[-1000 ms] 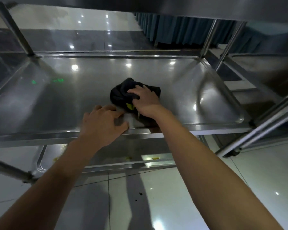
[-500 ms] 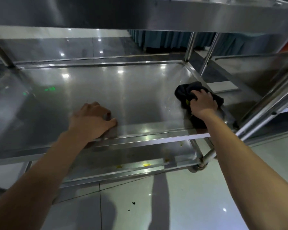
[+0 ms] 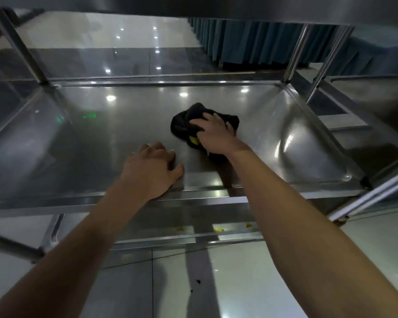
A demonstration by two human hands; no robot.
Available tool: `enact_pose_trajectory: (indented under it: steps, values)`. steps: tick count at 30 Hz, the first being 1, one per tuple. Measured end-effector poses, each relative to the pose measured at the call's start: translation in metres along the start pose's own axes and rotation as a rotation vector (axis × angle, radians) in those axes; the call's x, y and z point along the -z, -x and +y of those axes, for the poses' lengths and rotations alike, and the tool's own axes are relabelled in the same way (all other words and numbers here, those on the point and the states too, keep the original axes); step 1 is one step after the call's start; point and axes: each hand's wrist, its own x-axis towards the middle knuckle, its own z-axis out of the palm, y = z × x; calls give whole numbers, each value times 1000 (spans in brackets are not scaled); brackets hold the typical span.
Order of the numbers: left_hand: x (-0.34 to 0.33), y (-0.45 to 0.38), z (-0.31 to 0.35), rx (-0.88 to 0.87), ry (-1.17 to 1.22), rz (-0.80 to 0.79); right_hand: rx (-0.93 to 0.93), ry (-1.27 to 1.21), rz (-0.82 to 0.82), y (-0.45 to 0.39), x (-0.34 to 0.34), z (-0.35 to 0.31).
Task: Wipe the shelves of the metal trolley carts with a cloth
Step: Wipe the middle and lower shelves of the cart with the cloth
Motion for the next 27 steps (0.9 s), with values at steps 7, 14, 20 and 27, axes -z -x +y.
enact_pose_trajectory:
  steps: [7,14,20,27]
  values:
    - [-6,2,-4,-20,-17,18,221,-26,-58,-31,-23,-47]
    - [-3,-1,-5,10,0,30,97,16,23,-16,17,22]
    - [-5,-7,-5,8,2,75,-235,32,277,31,84,157]
    - [2,-6,-2,26,35,71,-326,75,360,69,101,192]
